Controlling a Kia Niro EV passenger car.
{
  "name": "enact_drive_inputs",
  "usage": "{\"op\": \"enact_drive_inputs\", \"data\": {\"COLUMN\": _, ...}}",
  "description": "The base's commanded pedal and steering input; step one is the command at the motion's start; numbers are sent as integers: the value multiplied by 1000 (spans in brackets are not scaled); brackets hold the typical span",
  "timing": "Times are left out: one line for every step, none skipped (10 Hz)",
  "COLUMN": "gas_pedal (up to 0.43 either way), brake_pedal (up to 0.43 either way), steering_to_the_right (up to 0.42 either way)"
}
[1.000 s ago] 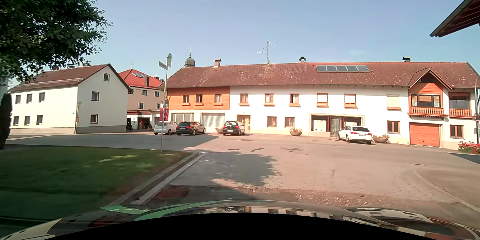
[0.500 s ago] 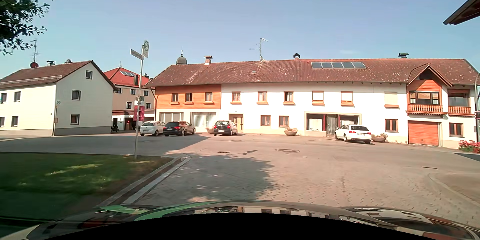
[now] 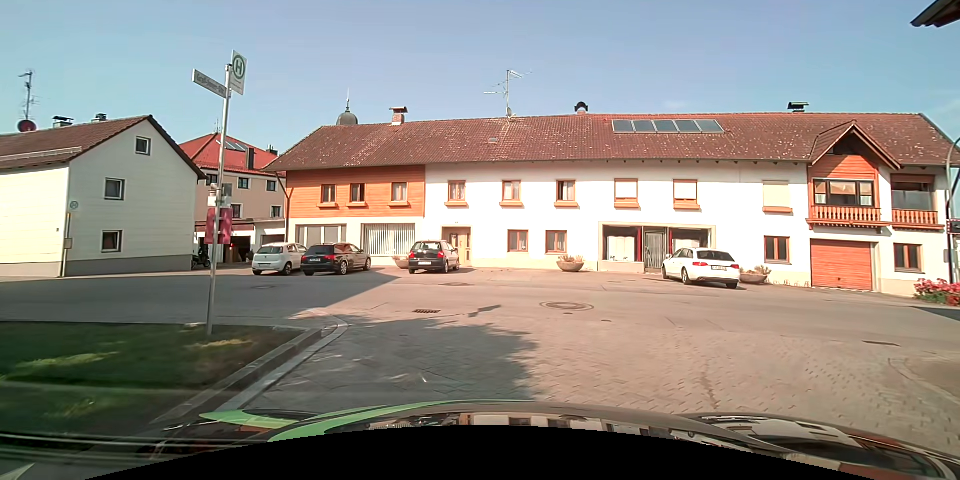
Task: Follow the waypoints while adhering to traffic rules and regulations
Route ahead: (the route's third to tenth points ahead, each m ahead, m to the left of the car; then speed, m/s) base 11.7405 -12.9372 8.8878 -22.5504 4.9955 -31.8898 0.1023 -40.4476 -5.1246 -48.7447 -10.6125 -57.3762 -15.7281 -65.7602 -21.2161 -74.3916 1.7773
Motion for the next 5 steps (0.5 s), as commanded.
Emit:
{"op": "enact_drive_inputs", "data": {"gas_pedal": 0, "brake_pedal": 213, "steering_to_the_right": 138}}
{"op": "enact_drive_inputs", "data": {"gas_pedal": 0, "brake_pedal": 213, "steering_to_the_right": 139}}
{"op": "enact_drive_inputs", "data": {"gas_pedal": 0, "brake_pedal": 195, "steering_to_the_right": 142}}
{"op": "enact_drive_inputs", "data": {"gas_pedal": 0, "brake_pedal": 171, "steering_to_the_right": 147}}
{"op": "enact_drive_inputs", "data": {"gas_pedal": 0, "brake_pedal": 122, "steering_to_the_right": 156}}
